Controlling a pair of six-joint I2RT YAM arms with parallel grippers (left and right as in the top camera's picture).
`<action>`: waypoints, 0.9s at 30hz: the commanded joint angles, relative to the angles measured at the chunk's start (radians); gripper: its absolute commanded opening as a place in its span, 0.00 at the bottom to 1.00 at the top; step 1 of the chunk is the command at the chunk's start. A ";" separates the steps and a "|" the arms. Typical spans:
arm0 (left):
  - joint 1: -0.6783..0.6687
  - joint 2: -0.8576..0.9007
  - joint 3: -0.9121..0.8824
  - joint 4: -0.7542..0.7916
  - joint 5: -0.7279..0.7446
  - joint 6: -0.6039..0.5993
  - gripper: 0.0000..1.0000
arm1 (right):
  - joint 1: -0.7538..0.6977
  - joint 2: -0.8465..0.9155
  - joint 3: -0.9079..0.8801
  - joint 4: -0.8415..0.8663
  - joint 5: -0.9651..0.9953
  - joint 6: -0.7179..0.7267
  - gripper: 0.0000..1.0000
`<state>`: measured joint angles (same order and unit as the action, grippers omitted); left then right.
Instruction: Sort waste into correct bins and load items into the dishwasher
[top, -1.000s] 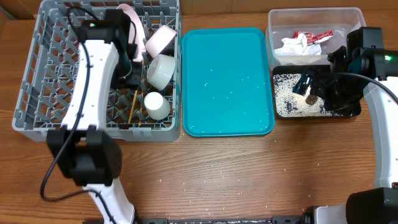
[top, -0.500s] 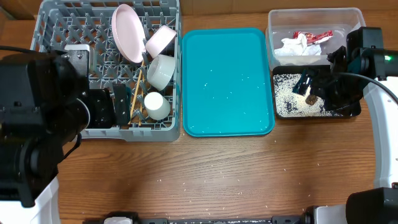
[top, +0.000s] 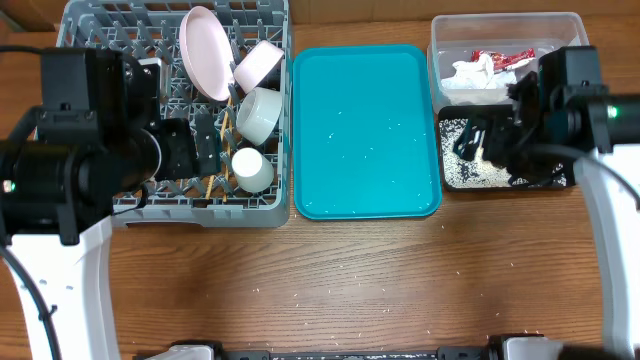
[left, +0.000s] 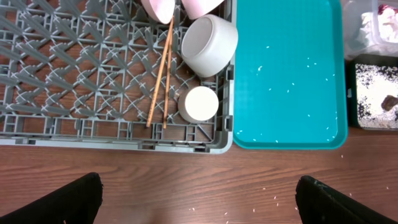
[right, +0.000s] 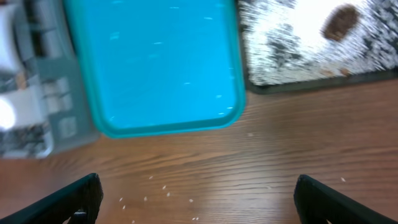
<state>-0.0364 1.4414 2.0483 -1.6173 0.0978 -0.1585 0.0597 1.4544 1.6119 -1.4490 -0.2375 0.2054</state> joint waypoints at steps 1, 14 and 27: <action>0.003 0.026 -0.006 -0.002 0.014 -0.014 1.00 | 0.051 -0.093 0.017 0.003 0.002 -0.004 1.00; 0.003 0.095 -0.006 -0.002 0.014 -0.014 1.00 | 0.065 -0.196 0.017 0.003 0.002 -0.004 1.00; 0.003 0.095 -0.006 -0.002 0.015 -0.014 1.00 | 0.066 -0.451 -0.170 0.140 0.170 -0.024 1.00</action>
<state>-0.0364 1.5341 2.0483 -1.6173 0.0982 -0.1585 0.1196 1.0977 1.5379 -1.3914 -0.1352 0.1936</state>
